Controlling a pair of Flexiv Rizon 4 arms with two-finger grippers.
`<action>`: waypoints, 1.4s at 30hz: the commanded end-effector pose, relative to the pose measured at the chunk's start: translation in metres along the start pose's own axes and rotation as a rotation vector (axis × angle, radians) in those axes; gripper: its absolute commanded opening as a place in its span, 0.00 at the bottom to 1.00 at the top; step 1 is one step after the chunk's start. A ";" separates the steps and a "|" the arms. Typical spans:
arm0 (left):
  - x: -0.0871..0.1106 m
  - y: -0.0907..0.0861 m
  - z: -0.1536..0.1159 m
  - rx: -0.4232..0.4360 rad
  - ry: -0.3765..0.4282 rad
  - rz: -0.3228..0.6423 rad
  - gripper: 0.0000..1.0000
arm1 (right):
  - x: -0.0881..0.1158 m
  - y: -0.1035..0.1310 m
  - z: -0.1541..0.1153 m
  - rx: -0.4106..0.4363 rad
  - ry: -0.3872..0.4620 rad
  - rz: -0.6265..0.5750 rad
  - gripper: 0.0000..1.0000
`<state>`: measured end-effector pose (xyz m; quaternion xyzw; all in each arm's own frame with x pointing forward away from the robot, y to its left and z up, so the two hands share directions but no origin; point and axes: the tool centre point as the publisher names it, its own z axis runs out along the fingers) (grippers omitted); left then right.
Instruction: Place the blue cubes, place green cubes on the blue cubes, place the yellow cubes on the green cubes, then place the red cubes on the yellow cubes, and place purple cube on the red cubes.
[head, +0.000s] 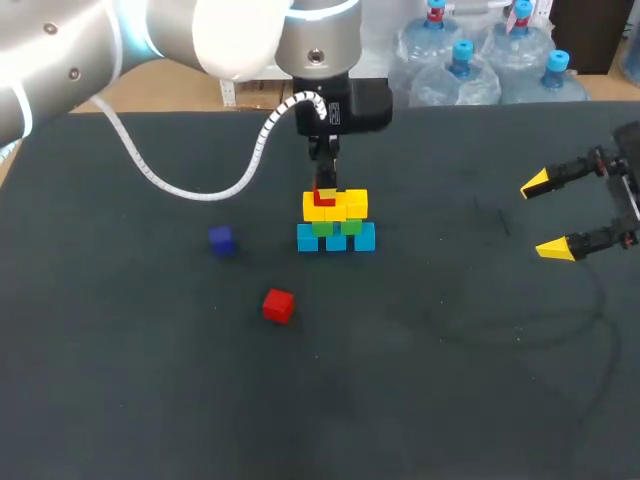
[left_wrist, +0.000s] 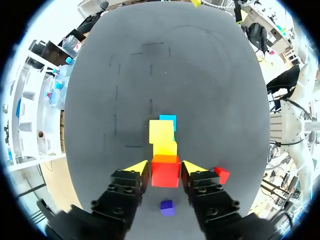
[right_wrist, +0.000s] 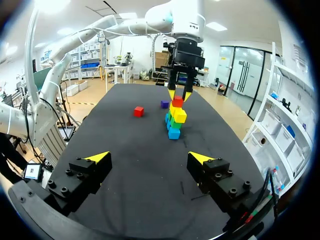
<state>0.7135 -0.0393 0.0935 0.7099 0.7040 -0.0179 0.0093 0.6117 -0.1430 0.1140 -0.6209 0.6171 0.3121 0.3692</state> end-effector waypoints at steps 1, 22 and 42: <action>-0.001 0.002 0.000 0.004 0.005 0.001 0.43 | 0.000 -0.001 0.001 0.000 -0.001 -0.001 1.00; 0.009 -0.009 -0.047 -0.069 -0.067 0.007 1.00 | 0.000 -0.001 0.001 0.000 -0.001 -0.001 1.00; 0.085 -0.068 -0.072 -0.124 -0.116 0.161 1.00 | 0.000 -0.001 0.001 0.000 -0.001 -0.001 1.00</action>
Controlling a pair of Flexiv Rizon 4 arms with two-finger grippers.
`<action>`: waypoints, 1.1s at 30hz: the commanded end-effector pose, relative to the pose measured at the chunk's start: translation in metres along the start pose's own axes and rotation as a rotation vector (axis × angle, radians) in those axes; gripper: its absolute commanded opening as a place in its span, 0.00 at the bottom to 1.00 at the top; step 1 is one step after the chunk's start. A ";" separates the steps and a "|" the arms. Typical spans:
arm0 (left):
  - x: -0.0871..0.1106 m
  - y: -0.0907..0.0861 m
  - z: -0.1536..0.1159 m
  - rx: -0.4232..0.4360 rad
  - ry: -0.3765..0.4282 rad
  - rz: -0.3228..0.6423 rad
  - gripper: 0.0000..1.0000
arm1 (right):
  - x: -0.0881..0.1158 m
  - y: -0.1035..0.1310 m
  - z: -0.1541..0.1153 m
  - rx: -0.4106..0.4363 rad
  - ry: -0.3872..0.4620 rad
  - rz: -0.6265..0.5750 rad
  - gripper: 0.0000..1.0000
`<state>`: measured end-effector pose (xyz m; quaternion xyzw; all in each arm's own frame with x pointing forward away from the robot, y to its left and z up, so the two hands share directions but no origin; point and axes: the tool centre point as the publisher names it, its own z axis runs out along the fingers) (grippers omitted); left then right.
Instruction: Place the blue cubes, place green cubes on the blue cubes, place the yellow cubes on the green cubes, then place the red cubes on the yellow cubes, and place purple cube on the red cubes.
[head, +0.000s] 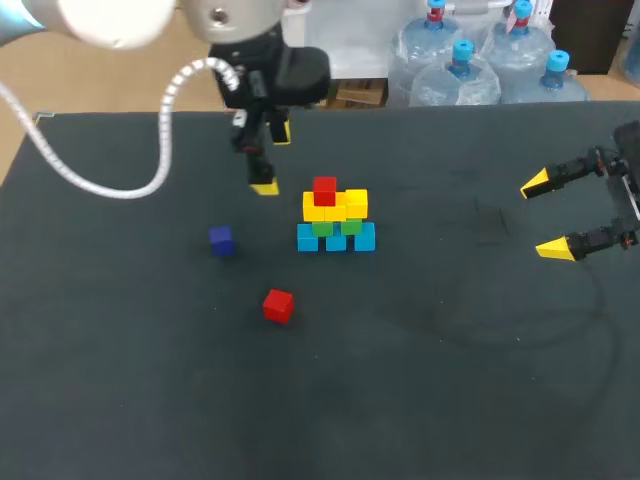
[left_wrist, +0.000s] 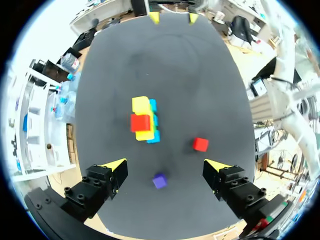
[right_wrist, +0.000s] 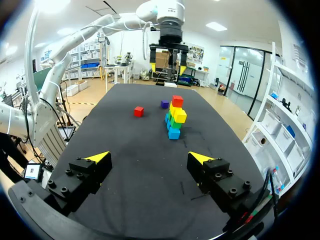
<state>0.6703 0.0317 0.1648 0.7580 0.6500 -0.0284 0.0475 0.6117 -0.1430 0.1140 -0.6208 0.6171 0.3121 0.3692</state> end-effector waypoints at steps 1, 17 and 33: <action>0.016 -0.030 0.001 -0.088 -0.041 0.019 1.00 | 0.000 0.000 0.001 0.000 -0.001 -0.001 1.00; 0.030 -0.092 0.035 -0.038 -0.032 0.035 1.00 | 0.000 0.000 0.001 0.000 -0.001 -0.001 1.00; 0.021 -0.099 0.104 0.009 -0.095 0.037 1.00 | 0.000 0.000 0.001 0.000 -0.001 -0.001 1.00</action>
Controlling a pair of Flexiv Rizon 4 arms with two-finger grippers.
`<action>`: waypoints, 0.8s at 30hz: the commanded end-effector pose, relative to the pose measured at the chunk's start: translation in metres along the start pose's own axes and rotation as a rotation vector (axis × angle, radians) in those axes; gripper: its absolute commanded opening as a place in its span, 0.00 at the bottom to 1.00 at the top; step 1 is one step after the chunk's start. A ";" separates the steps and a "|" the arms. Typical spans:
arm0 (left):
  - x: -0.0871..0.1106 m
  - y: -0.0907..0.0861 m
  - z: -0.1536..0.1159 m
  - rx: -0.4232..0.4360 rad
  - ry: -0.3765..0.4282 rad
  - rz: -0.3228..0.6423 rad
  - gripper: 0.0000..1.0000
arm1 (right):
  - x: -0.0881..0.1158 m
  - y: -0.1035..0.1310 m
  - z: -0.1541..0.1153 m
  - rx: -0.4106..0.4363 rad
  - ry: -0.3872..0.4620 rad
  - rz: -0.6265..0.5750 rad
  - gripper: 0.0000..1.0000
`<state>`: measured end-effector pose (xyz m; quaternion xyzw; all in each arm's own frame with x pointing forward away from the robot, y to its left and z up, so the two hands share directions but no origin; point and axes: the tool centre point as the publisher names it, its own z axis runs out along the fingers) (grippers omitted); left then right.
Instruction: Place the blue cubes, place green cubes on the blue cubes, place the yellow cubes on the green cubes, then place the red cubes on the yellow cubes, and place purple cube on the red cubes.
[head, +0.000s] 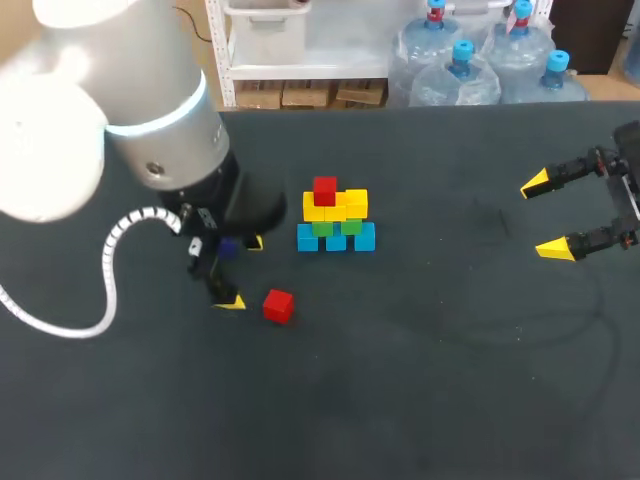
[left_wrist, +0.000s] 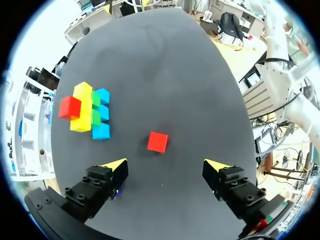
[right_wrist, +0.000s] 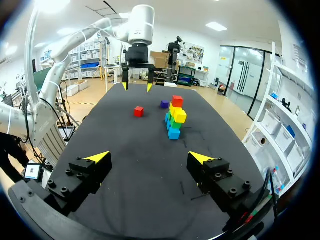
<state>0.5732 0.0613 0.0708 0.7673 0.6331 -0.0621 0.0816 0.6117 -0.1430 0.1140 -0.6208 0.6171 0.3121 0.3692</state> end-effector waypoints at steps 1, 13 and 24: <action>-0.002 0.004 0.019 0.015 0.002 0.004 1.00 | 0.000 -0.001 0.001 0.000 -0.001 -0.001 1.00; -0.010 0.006 0.044 0.051 0.004 -0.004 0.96 | 0.000 -0.001 0.001 0.000 -0.001 -0.001 1.00; -0.010 0.007 0.051 0.046 -0.014 0.005 0.77 | 0.000 -0.001 0.001 0.000 -0.001 -0.001 1.00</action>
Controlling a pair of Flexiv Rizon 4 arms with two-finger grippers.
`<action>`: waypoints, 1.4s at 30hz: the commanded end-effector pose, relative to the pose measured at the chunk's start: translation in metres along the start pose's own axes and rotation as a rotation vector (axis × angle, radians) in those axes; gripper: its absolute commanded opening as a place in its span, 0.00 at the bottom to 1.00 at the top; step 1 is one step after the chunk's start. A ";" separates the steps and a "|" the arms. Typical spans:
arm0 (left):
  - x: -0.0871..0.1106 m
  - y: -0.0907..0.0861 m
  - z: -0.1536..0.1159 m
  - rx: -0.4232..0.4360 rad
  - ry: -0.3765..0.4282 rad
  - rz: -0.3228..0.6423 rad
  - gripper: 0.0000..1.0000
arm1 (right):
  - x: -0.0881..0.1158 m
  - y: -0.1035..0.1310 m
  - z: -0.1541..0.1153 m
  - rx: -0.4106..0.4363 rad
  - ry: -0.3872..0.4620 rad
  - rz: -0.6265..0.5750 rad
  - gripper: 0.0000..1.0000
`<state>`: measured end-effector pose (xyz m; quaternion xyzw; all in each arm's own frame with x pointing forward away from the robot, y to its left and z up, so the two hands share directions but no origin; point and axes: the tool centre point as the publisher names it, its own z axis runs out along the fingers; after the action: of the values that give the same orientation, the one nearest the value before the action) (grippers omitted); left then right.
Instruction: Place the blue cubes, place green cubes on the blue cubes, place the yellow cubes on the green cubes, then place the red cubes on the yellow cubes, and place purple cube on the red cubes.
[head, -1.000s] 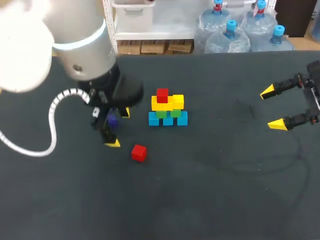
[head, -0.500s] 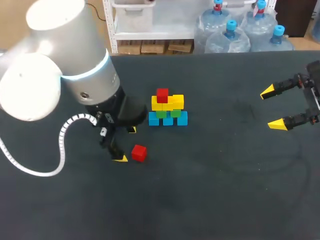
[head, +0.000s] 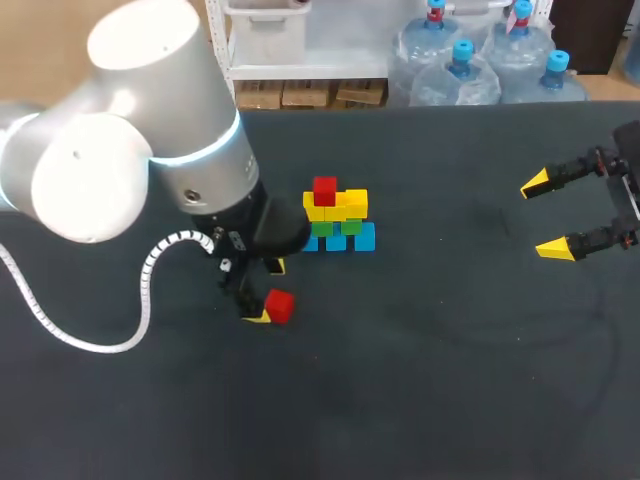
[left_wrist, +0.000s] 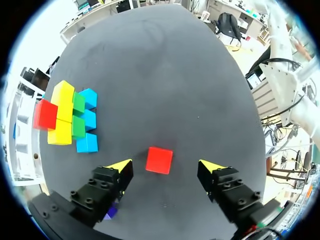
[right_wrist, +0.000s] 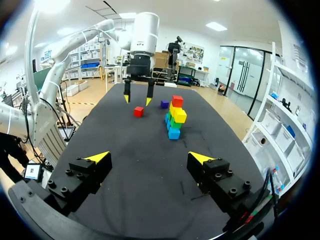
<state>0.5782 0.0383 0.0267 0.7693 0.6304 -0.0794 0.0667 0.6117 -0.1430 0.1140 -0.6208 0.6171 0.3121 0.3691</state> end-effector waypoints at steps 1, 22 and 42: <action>0.003 -0.001 0.004 0.001 -0.007 0.003 0.75 | 0.000 0.000 0.001 0.000 -0.001 -0.001 1.00; 0.020 0.002 0.020 -0.029 -0.061 -0.023 0.64 | 0.000 0.000 0.001 0.000 -0.001 -0.001 1.00; 0.011 0.007 0.022 -0.037 -0.089 -0.005 0.36 | 0.000 0.000 0.001 0.000 -0.001 -0.001 1.00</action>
<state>0.5854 0.0420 0.0044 0.7614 0.6315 -0.0998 0.1076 0.6118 -0.1430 0.1140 -0.6208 0.6171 0.3121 0.3692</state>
